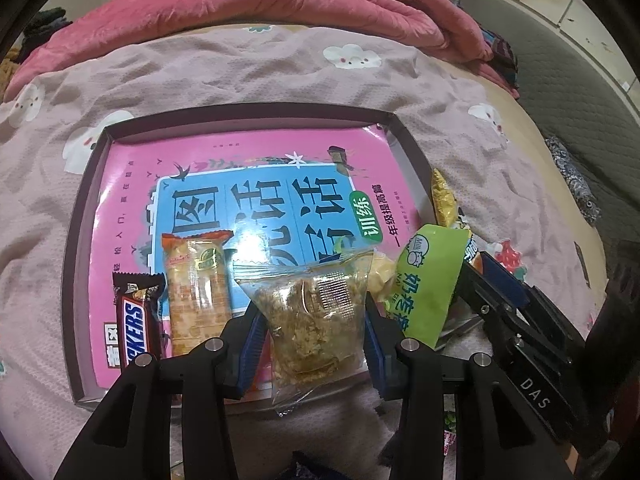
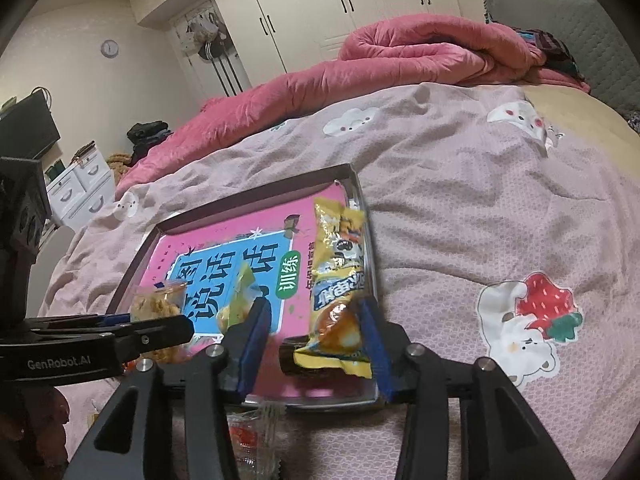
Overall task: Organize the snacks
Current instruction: 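Lower the pastry bag beside the cracker pack and open left tool while right tool releases the yellow packet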
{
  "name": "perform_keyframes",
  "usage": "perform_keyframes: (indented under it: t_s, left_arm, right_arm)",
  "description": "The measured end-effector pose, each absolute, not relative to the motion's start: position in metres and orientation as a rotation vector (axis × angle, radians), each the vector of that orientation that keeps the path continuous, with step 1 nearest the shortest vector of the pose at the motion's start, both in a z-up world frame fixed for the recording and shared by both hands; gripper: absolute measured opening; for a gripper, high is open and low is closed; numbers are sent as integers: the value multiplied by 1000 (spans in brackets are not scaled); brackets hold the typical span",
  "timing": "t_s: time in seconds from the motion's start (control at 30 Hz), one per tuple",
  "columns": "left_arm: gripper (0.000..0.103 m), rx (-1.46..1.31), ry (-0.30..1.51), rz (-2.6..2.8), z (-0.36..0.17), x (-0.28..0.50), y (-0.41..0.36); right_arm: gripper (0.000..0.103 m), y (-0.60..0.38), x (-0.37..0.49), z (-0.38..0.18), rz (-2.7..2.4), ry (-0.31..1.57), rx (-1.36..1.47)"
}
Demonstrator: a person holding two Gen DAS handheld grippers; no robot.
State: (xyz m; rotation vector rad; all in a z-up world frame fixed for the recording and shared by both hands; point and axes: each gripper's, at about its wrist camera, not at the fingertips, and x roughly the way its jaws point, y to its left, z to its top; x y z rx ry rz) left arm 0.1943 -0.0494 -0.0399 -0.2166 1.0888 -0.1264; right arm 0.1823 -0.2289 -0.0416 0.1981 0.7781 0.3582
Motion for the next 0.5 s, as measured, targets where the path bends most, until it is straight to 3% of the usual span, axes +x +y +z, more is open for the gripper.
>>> perform_keyframes:
  t_s: [0.5]
  left_arm:
    - [52, -231, 1096, -130, -41, 196, -49]
  right_arm:
    - [49, -231, 175, -35, 366, 751, 209]
